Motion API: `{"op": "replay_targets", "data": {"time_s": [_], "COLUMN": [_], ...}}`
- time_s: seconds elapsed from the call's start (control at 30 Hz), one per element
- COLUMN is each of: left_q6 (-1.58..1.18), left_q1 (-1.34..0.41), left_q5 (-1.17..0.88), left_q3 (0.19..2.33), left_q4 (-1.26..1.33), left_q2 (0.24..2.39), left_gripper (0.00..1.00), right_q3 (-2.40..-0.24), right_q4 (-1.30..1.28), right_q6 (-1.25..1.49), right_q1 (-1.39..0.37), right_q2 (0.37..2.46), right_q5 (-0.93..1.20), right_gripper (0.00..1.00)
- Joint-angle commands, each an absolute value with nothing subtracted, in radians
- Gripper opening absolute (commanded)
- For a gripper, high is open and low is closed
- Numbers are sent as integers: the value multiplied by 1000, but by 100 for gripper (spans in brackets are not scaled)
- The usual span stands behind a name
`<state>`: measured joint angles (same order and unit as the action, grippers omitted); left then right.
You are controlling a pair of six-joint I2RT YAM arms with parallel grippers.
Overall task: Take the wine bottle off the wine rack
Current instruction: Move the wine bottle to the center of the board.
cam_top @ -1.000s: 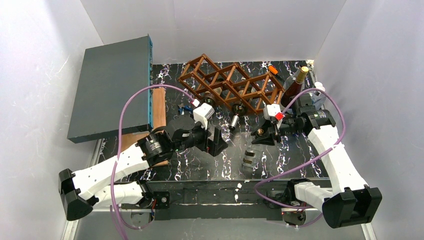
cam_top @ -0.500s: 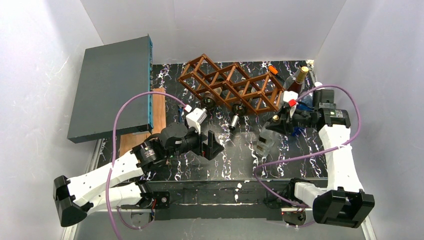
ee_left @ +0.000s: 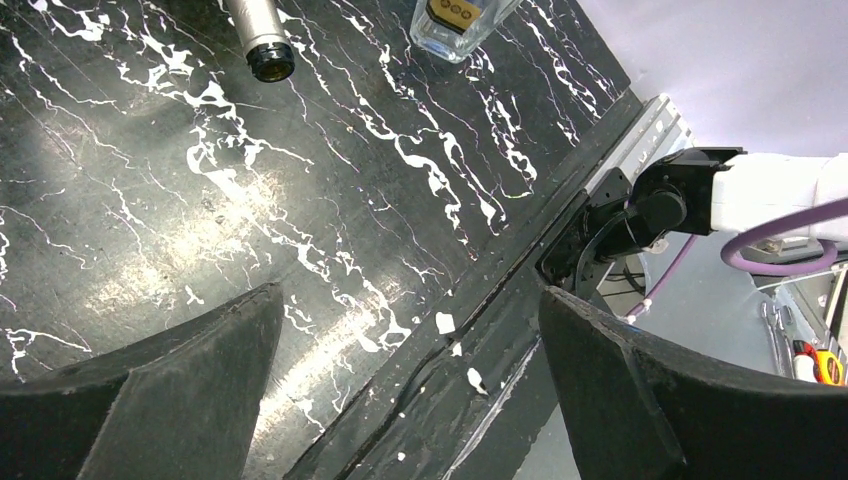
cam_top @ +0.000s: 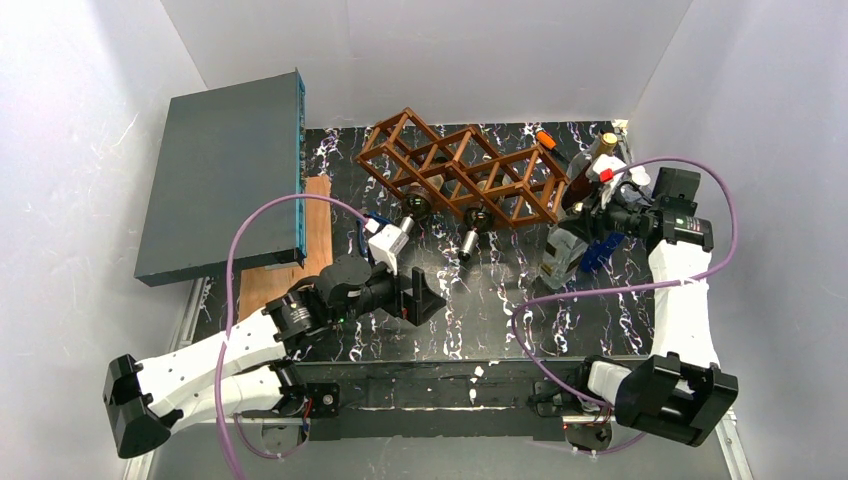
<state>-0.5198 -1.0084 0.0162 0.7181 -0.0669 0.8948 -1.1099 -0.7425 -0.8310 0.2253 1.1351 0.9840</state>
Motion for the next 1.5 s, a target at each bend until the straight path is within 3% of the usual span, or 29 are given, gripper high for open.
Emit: {"op": "replay_targets", "data": {"time_s": [0.0, 0.27, 0.47, 0.83, 1.2, 1.47], "left_q6": [-540, -542, -526, -487, -391, -190], "left_q1": [-999, -998, -996, -993, -949, -776], "left_q5": [27, 3, 5, 2, 66, 132], "left_q3": [695, 696, 725, 809, 1028, 1153], "left_q4": [-31, -14, -52, -143, -334, -363], "left_q2": [862, 882, 896, 943, 1110, 1333], "left_gripper": [98, 98, 98, 98, 98, 98], "right_q3": [-1110, -1053, -1050, -1220, -1368, -1238], "right_q4": [-520, -369, -380, -573, -780, -791], "right_q6": [-709, -602, -585, -596, -566, -611], "right_q1": [265, 267, 272, 278, 245, -230], "right_q2": [1130, 1145, 1128, 1086, 1100, 1118], "right_q5": [1012, 995, 941, 966, 1224, 981], "right_gripper": [14, 19, 58, 97, 98, 98]}}
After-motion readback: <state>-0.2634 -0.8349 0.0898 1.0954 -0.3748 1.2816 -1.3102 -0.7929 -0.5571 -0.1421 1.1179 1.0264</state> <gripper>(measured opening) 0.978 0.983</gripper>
